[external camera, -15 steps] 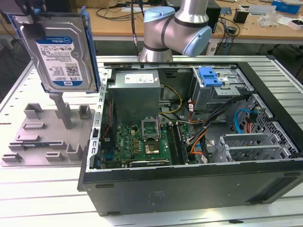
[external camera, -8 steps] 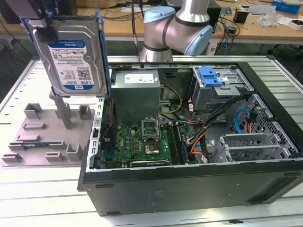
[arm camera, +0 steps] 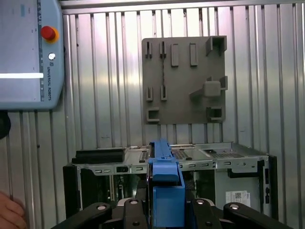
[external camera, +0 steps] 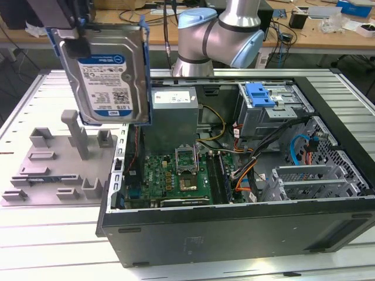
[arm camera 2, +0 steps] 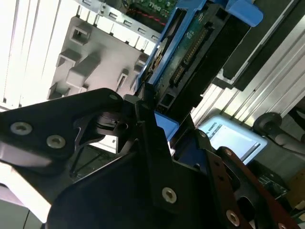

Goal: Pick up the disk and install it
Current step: 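Pick up the disk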

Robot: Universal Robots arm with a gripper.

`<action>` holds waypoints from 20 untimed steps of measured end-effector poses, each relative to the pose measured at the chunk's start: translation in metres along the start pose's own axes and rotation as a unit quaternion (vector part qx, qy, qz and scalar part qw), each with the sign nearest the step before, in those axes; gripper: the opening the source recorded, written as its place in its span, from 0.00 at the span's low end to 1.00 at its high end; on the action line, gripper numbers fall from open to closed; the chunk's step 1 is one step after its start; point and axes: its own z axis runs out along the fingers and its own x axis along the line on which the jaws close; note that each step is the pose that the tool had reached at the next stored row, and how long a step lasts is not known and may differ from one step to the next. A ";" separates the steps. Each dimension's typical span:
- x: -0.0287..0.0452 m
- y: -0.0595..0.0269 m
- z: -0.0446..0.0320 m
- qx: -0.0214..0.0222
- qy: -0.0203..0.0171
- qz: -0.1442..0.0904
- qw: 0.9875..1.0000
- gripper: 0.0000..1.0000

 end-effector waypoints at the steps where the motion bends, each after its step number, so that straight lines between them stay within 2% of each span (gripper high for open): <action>1: 0.0011 -0.0032 0.0000 0.000 0.000 0.000 1.000 0.37; 10: 0.0120 -0.0375 0.0005 0.000 0.000 -0.001 1.000 0.37; 12: 0.0156 -0.0491 0.0006 0.000 0.000 -0.001 1.000 0.37; 18: 0.0223 -0.0721 0.0008 0.000 0.000 -0.001 1.000 0.37; 20: 0.0259 -0.0849 0.0009 0.000 0.000 -0.001 1.000 0.37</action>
